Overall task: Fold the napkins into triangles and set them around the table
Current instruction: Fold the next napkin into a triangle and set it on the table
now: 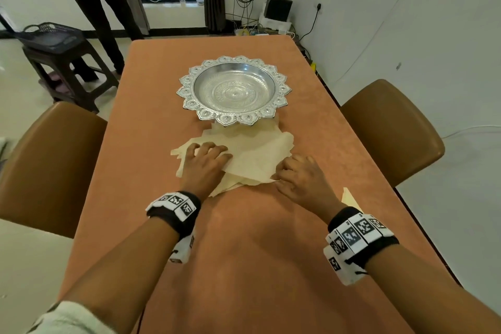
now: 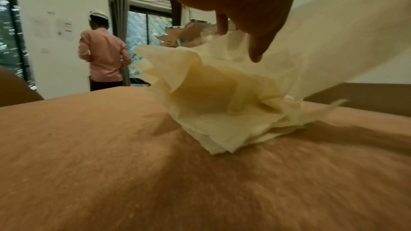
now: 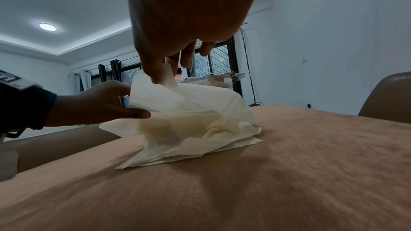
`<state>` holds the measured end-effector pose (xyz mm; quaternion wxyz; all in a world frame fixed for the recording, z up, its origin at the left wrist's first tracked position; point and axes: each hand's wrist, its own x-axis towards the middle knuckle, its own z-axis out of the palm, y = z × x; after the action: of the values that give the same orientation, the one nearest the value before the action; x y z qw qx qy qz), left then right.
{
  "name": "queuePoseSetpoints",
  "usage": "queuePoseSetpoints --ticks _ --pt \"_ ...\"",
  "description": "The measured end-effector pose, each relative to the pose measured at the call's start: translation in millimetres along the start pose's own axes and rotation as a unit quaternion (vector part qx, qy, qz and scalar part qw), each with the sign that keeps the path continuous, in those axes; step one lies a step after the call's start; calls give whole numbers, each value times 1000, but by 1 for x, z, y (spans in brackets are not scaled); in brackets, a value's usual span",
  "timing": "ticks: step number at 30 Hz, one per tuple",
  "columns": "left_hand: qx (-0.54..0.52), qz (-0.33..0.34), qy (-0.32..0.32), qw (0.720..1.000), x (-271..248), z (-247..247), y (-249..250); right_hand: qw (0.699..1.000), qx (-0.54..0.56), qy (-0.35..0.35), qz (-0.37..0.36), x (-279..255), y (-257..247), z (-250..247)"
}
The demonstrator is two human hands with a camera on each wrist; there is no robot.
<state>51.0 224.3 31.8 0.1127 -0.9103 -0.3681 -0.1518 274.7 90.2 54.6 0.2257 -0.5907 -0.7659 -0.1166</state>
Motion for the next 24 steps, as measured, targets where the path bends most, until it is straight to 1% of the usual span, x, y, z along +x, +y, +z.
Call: queuePoseSetpoints --ticks 2,4,6,9,12,13,16,18,19,21,22,24 --pt "24 -26 -4 999 4 -6 -10 1000 -10 2 -1 -4 4 -2" --pt "38 -29 -2 999 1 -7 -19 1000 -13 -1 3 -9 10 -5" --pt "44 -13 1 999 -7 -6 -22 1000 -23 -17 -6 -16 13 -6" --pt "37 28 19 999 -26 -5 -18 998 -39 -50 -31 -30 14 -7" --pt "27 59 34 997 -46 -10 -12 997 -44 -65 -18 -44 10 -15" --pt "29 63 35 997 -50 -13 -11 996 -39 -82 -11 -49 9 -17" --pt "48 76 29 996 -63 -25 -4 984 -29 -173 0 -67 5 -21" --pt "61 103 24 993 -74 -34 10 978 -20 -208 9 -76 4 -27" --pt "60 119 15 991 -84 -38 18 974 -13 -224 16 -81 2 -32" --pt "53 147 -9 988 -105 -44 34 959 25 -278 40 -98 -1 -38" --pt "52 149 -22 987 -117 -47 43 949 52 -307 55 -108 -3 -42" --pt "36 138 -57 988 -140 -55 61 937 101 -324 79 -130 -8 -49"
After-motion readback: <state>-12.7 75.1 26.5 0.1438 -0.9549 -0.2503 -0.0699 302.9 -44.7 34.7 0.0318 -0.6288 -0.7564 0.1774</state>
